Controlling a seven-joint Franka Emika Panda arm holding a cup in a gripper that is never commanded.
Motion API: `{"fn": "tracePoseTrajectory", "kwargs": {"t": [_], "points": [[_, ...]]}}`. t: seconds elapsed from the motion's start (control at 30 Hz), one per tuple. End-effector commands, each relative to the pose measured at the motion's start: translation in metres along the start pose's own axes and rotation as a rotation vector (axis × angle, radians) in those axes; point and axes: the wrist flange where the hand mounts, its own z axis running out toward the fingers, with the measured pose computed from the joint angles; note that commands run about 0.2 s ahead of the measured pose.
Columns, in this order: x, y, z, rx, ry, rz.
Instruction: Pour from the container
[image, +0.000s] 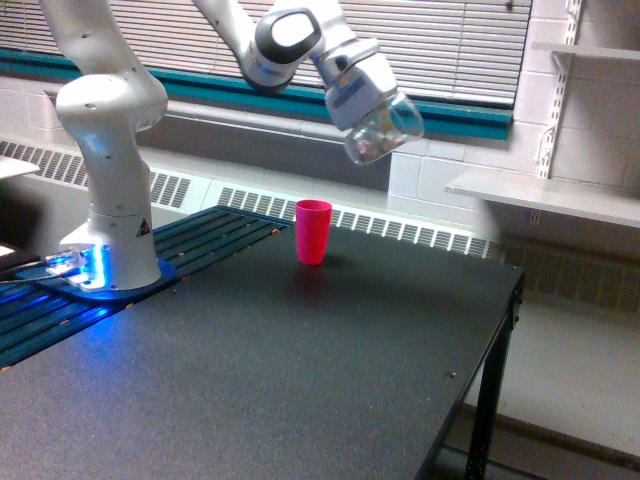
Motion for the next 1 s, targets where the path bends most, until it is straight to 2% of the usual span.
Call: {"fn": "tracePoseTrajectory", "kwargs": {"t": [0.03, 0.53, 1.0], "points": [[-0.026, -0.016, -0.006, 0.021, -0.01, -0.086], [-0.076, -0.044, -0.017, 0.046, -0.043, -0.211], [-0.122, -0.048, -0.012, 0.041, -0.102, -0.262]]}}
